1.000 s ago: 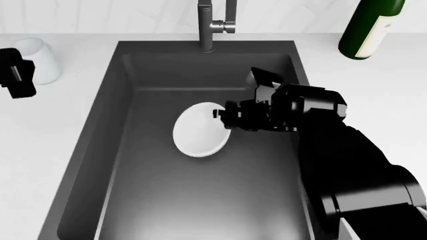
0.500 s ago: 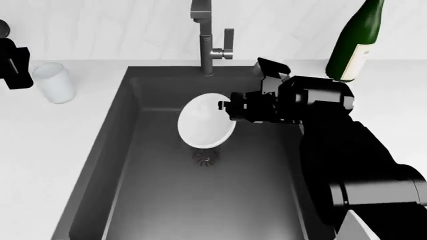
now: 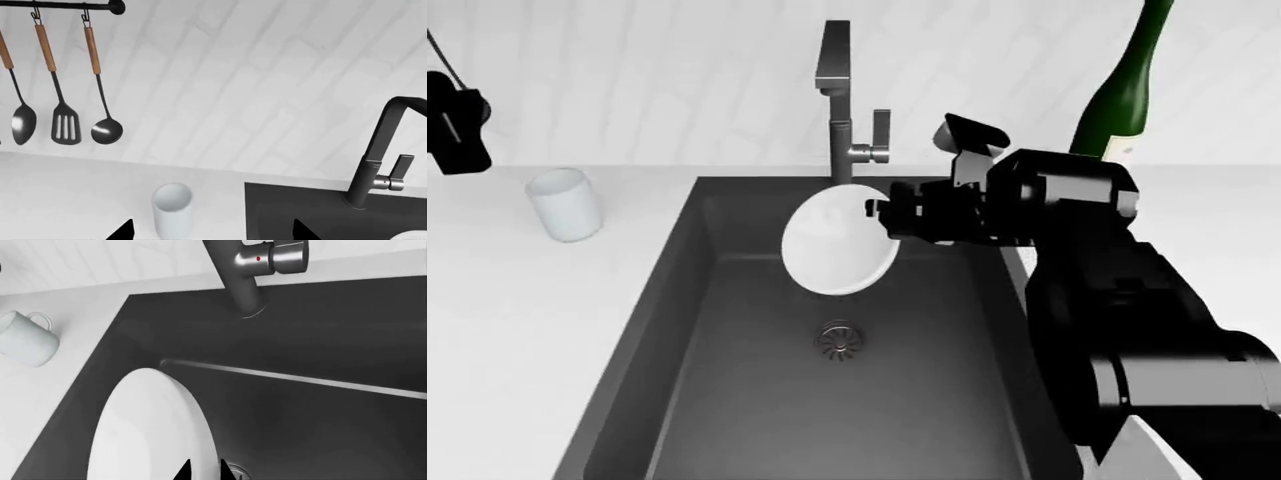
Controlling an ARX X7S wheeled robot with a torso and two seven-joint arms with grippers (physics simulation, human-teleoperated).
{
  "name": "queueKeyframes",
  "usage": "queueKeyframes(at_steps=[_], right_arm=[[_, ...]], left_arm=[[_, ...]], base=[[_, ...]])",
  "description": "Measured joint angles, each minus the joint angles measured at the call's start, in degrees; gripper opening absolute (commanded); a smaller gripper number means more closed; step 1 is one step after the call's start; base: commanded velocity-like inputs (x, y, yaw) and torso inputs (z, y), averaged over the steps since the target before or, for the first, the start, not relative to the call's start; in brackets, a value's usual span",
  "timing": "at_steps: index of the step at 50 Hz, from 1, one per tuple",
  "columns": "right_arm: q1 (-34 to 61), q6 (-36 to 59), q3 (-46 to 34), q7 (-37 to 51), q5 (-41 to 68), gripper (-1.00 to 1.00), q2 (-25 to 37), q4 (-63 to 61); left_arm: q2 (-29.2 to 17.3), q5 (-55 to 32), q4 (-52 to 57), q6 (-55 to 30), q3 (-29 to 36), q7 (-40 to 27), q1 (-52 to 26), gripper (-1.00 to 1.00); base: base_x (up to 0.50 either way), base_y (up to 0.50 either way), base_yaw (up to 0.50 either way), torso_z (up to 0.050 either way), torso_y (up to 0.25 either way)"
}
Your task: Pick the cup and bowl from the sink and place them on the counter for drying.
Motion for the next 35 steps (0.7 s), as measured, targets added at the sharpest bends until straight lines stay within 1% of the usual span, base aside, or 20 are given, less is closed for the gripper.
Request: queueKeyframes(at_steps=[3,9,11,20,27,35], right_arm=[[0.0,0.0,0.0,-0.1,-0.1,-1.0,0.0,0.0],[0.0,0.6,-0.2,0.0,0.3,-1.0,0.1,-1.0],[-1.2,3.4,0.0,0.5,0.8,-1.0,0.3,-4.9],[-9.0,20.5,2.2,5.1,4.8,-1.0,1.4,-31.9],[-12.0,28.5,2.4,14.5,16.4,-1.0,4.1,-44.1],[-10.3,32.8,-0.8,27.5,33.6,-1.0,9.3,-48.9]], left_arm=[[0.0,0.0,0.0,-0.1,-0.2,0.0,0.2,1.0],[0.0,0.1,0.0,-0.3,-0.5,-0.1,0.5,1.0],[0.0,0.1,0.0,-0.4,-0.6,0.0,0.6,1.0],[0.1,0.6,0.0,-0.8,-1.1,0.6,0.9,1.0],[0.1,0.9,0.0,-1.1,-1.6,0.9,1.2,1.0],[0.1,1.1,0.0,-1.3,-2.0,0.9,1.5,1.0]], base=[[0.0,0.0,0.0,0.004,0.172],[0.0,0.0,0.0,0.0,0.0],[0.0,0.0,0.0,0.0,0.0],[0.0,0.0,0.0,0.0,0.0],[0.0,0.0,0.0,0.0,0.0],[0.0,0.0,0.0,0.0,0.0]])
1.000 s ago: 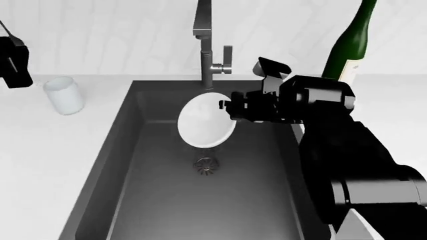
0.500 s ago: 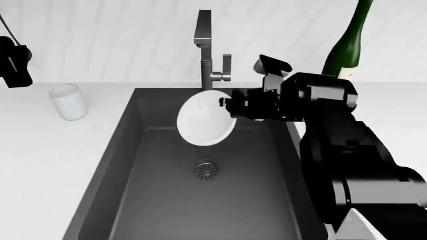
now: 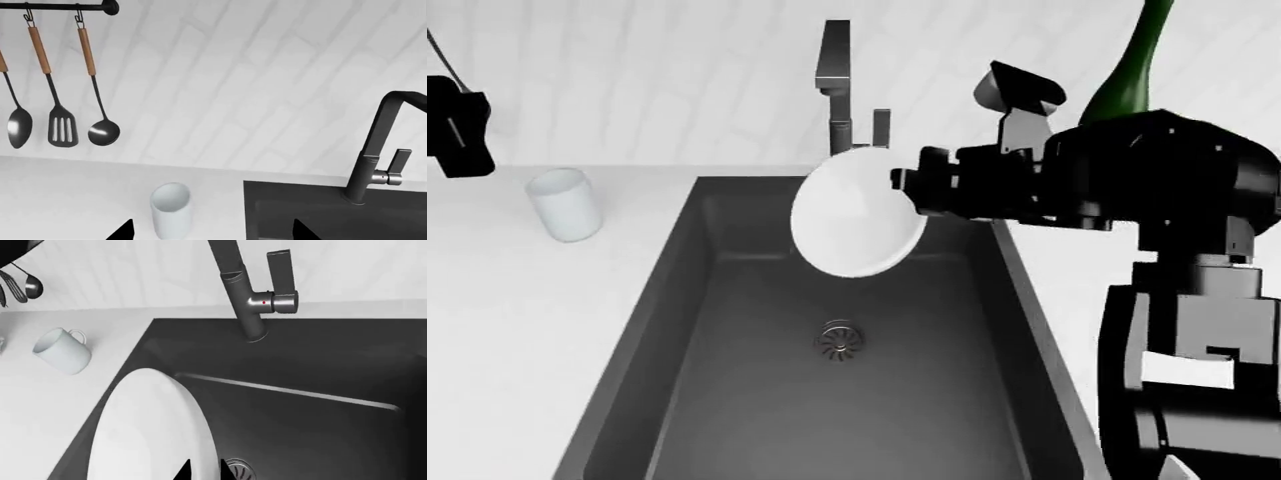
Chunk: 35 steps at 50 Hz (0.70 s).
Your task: Pick the cup and bowl from the sink and place them on the counter for drying.
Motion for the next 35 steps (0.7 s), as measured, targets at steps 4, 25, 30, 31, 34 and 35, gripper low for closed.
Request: queueKeyframes(at_steps=[4,25,30,31,34,35], right_arm=[[1.9,1.2,-3.1,8.5,11.4,-1.0,3.7,-0.3],[13.3,1.4,-21.0,48.6,66.1,-1.0,24.7,2.7],[13.5,0.4,-23.5,54.2,73.4,-1.0,29.1,2.1],[13.4,0.1,-23.8,55.2,74.7,-1.0,29.9,1.9],[13.0,-0.9,-24.5,57.5,77.8,-1.0,32.1,1.2],[12.8,-1.2,-24.7,58.2,78.7,-1.0,32.9,0.9]], left_arm=[[0.0,0.0,0.0,0.1,-0.2,-0.1,0.2,1.0],[-0.1,0.1,0.0,-0.2,-1.4,0.2,1.2,1.0],[-0.1,0.1,0.0,-0.2,-1.7,0.2,1.4,1.0],[-0.1,0.1,0.0,-0.2,-1.8,0.2,1.4,1.0],[-0.1,-0.1,-0.1,-0.1,-1.9,0.2,1.6,1.0],[-0.1,-0.1,-0.1,-0.1,-2.0,0.2,1.6,1.0]], base=[[0.0,0.0,0.0,0.0,0.0],[0.0,0.0,0.0,0.0,0.0],[0.0,0.0,0.0,0.0,0.0],[0.0,0.0,0.0,0.0,0.0],[0.0,0.0,0.0,0.0,0.0],[0.0,0.0,0.0,0.0,0.0]])
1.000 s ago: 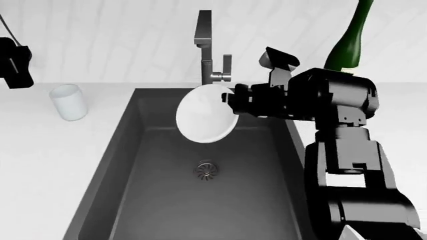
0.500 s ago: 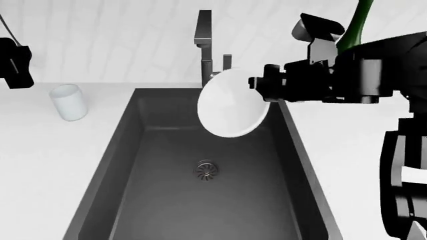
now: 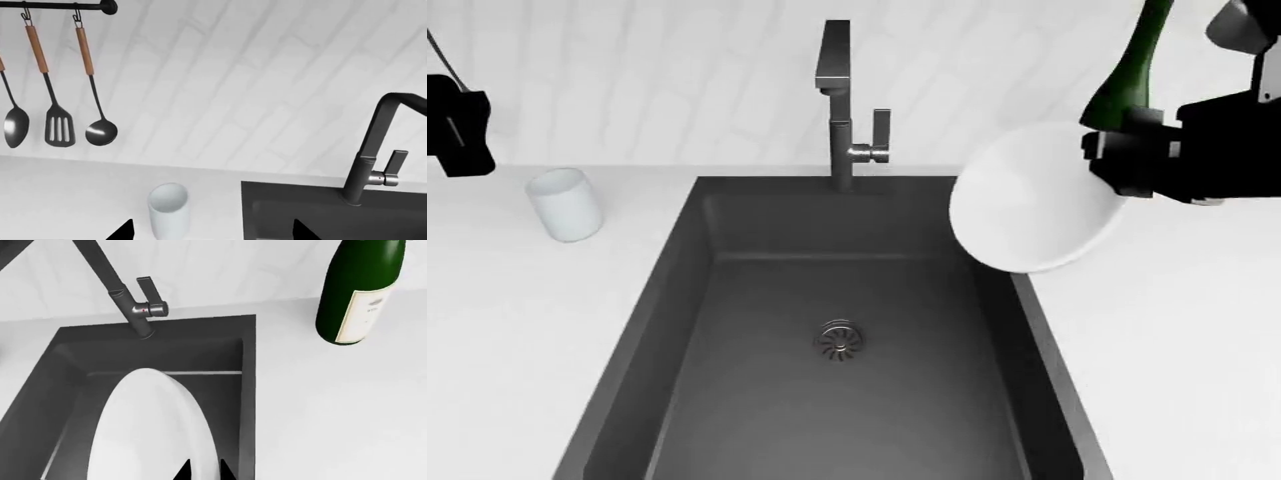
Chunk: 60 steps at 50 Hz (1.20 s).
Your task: Pick the cup and bowl from the sink and place them on the counter for drying.
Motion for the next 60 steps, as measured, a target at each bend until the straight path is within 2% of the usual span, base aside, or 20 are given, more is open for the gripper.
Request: queueKeyframes(at_steps=[17,25,32,42,60], right_arm=[[-8.4,-6.3,1.1,6.0,10.3,-1.0,13.5,-6.6],[-21.1,-12.6,8.1,0.5,7.8,-1.0,21.8,-10.7],[-31.7,-17.5,13.4,-3.9,5.7,-1.0,26.4,-13.7],[-43.8,-22.8,18.9,-8.8,3.1,-1.0,29.6,-16.4],[-59.0,-28.4,24.7,-14.9,-1.0,-1.0,30.0,-18.8]], left_arm=[[-0.1,-0.1,0.0,0.2,-0.9,-0.3,0.8,1.0],[-0.1,-0.1,0.0,-0.1,-1.3,-0.3,1.0,1.0],[0.0,-0.2,-0.1,-0.3,-1.6,-0.3,1.3,1.0],[0.0,-0.2,-0.1,-0.6,-2.1,-0.4,1.6,1.0],[0.0,-0.5,-0.2,-0.7,-2.9,-0.4,2.3,1.0]], base=[[0.0,0.0,0.0,0.0,0.0],[0.0,0.0,0.0,0.0,0.0],[0.0,0.0,0.0,0.0,0.0],[0.0,0.0,0.0,0.0,0.0],[0.0,0.0,0.0,0.0,0.0]])
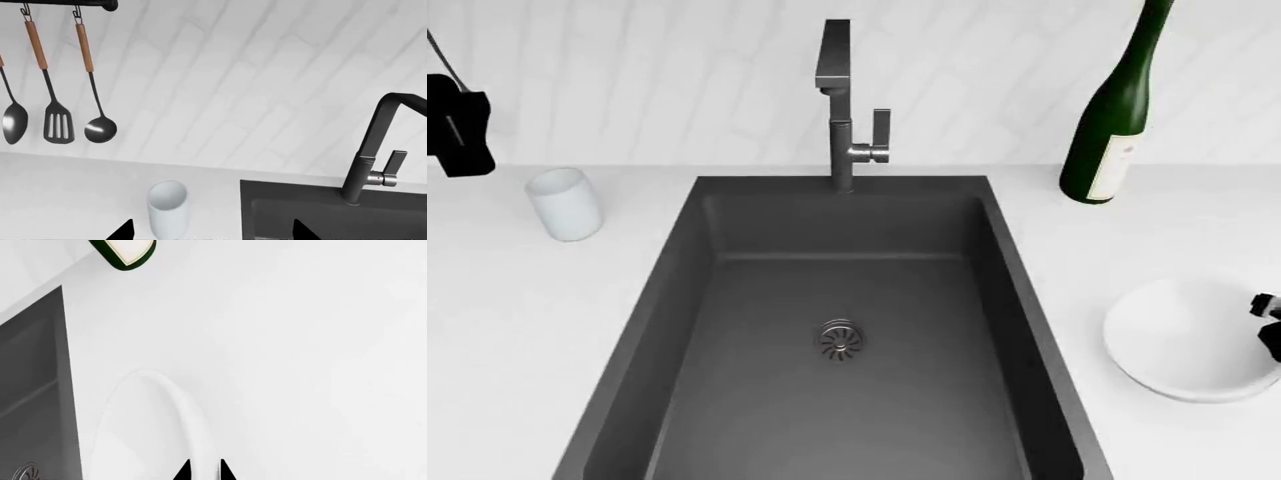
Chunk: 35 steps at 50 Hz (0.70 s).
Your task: Pick the cup and bowl from the sink and place them on the counter for drying.
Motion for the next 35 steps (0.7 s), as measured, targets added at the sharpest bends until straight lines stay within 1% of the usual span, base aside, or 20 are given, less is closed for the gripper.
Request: queueKeyframes(at_steps=[22,35], right_arm=[[-15.0,-4.9,9.0,-5.7,-3.6,-1.0,-0.6,-1.4],[-19.1,-6.1,11.5,-7.5,-4.9,-1.0,-1.0,-1.5]], left_arm=[[0.0,-0.3,-0.1,-0.3,-1.0,-0.1,0.8,1.0],[0.0,-0.3,-0.1,-0.3,-1.5,-0.2,1.2,1.0]], base=[[0.0,0.0,0.0,0.0,0.001],[0.0,0.0,0.0,0.0,0.0]])
